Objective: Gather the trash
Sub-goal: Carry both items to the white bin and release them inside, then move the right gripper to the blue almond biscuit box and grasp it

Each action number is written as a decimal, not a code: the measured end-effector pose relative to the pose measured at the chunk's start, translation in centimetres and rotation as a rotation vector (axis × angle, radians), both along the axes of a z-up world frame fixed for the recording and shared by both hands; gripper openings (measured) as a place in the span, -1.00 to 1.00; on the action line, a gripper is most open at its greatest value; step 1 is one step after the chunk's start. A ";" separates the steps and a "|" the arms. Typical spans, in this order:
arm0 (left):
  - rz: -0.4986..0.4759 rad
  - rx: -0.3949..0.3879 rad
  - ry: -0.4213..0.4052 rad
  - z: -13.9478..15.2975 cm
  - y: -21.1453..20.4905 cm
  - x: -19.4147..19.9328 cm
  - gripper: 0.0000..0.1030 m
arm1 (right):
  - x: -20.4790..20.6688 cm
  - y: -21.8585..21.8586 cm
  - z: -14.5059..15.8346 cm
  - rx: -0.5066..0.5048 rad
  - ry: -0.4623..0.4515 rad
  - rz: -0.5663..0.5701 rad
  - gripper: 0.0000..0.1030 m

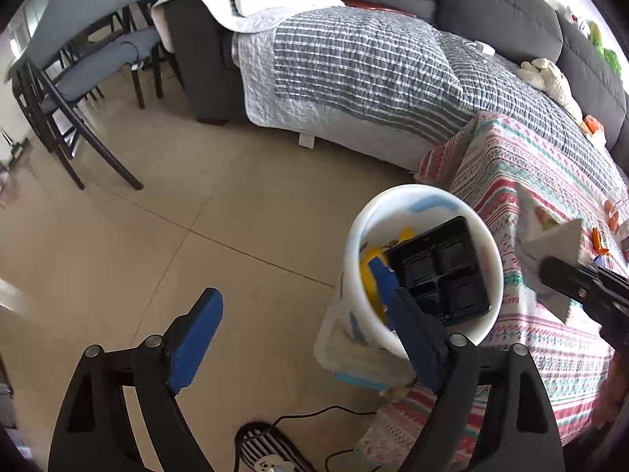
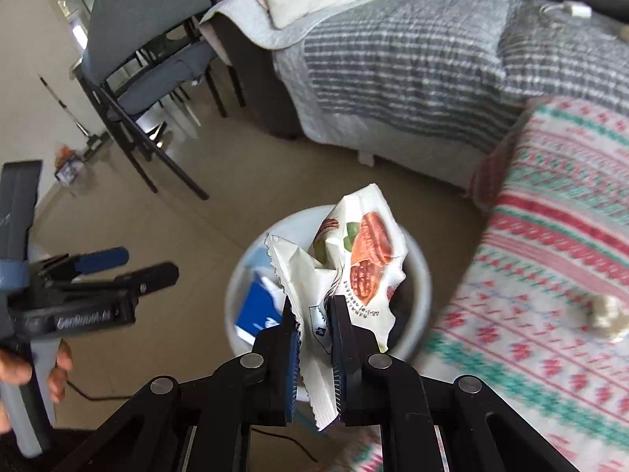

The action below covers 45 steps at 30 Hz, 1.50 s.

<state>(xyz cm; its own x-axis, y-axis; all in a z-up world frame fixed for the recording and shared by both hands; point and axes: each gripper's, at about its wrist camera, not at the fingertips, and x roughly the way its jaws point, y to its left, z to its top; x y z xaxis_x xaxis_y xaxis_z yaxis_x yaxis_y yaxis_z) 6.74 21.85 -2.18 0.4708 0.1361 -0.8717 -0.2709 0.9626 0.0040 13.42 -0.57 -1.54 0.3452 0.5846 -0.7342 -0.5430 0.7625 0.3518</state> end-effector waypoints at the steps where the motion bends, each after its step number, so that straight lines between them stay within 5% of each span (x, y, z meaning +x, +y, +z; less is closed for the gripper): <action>1: -0.001 0.010 -0.002 0.1 0.2 -0.2 0.72 | 0.3 0.7 -0.3 0.009 0.013 0.005 -0.75; 10: -0.010 0.007 -0.010 0.4 0.2 -0.5 0.72 | 1.6 3.3 -1.7 0.033 0.066 -0.001 -0.65; 13: -0.021 -0.003 -0.006 0.5 -0.2 -0.5 0.72 | 1.7 2.7 -1.3 0.027 0.085 -0.027 0.22; 19: -0.050 -0.010 -0.021 1.2 -2.0 -0.4 0.72 | 1.1 -0.7 0.2 -0.010 0.036 -0.079 0.61; 36: -0.217 -0.101 -0.017 1.9 -12.0 2.4 0.85 | 1.6 -17.7 1.7 -0.375 -0.082 -0.317 0.82; 45: -0.293 -0.090 0.012 0.9 -17.0 4.1 0.86 | 3.8 -26.7 -4.2 -0.417 0.153 -0.465 0.85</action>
